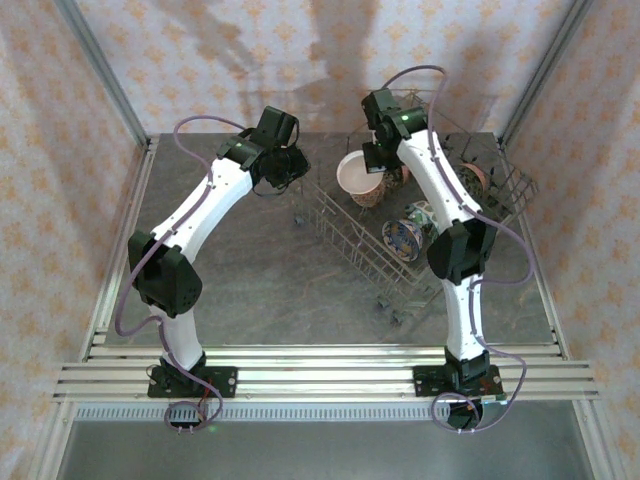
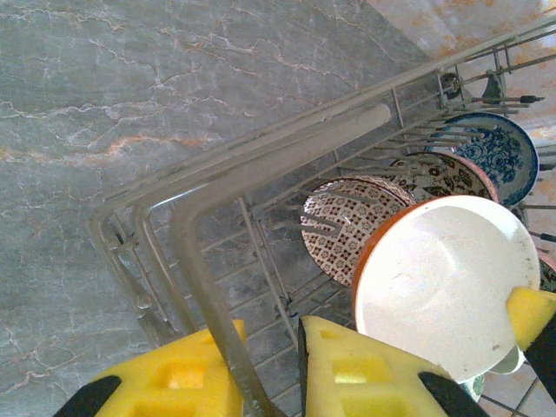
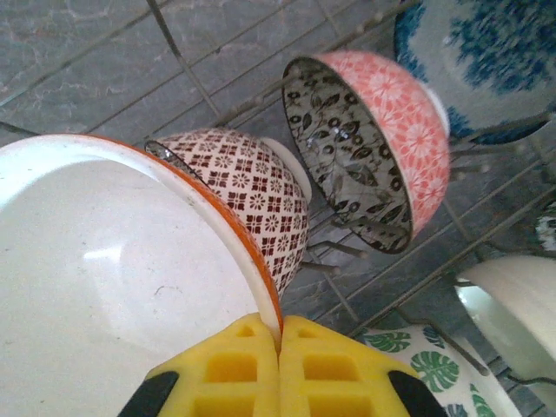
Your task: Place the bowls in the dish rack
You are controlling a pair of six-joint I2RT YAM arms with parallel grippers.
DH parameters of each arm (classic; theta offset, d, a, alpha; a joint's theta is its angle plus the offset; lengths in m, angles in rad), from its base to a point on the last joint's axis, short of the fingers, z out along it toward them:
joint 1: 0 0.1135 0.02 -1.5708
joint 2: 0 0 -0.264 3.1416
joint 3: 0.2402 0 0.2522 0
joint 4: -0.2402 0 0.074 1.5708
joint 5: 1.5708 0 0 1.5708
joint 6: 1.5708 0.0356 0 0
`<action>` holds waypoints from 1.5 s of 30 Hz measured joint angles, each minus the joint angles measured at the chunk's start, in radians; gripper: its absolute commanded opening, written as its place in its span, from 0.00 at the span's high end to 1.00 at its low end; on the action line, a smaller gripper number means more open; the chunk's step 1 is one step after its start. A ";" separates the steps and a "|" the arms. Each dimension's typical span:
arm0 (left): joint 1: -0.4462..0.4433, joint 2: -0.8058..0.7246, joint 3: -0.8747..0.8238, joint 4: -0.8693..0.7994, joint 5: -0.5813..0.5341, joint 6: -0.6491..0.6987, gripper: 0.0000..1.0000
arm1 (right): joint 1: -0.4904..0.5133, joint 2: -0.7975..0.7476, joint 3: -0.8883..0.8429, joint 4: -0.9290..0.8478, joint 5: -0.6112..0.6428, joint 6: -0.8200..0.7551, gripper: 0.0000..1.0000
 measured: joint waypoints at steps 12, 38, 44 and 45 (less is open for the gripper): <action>0.000 0.000 0.000 0.000 0.000 0.018 0.79 | 0.098 -0.179 -0.266 0.208 0.326 -0.064 1.00; 0.000 0.000 0.003 -0.007 0.000 0.029 0.79 | 0.240 -0.397 -0.872 0.854 0.658 -0.459 1.00; -0.001 0.000 0.004 -0.007 -0.001 0.030 0.79 | 0.246 -0.398 -0.902 0.967 0.712 -0.528 1.00; -0.001 0.000 0.004 -0.007 -0.001 0.030 0.79 | 0.246 -0.398 -0.909 0.982 0.718 -0.537 1.00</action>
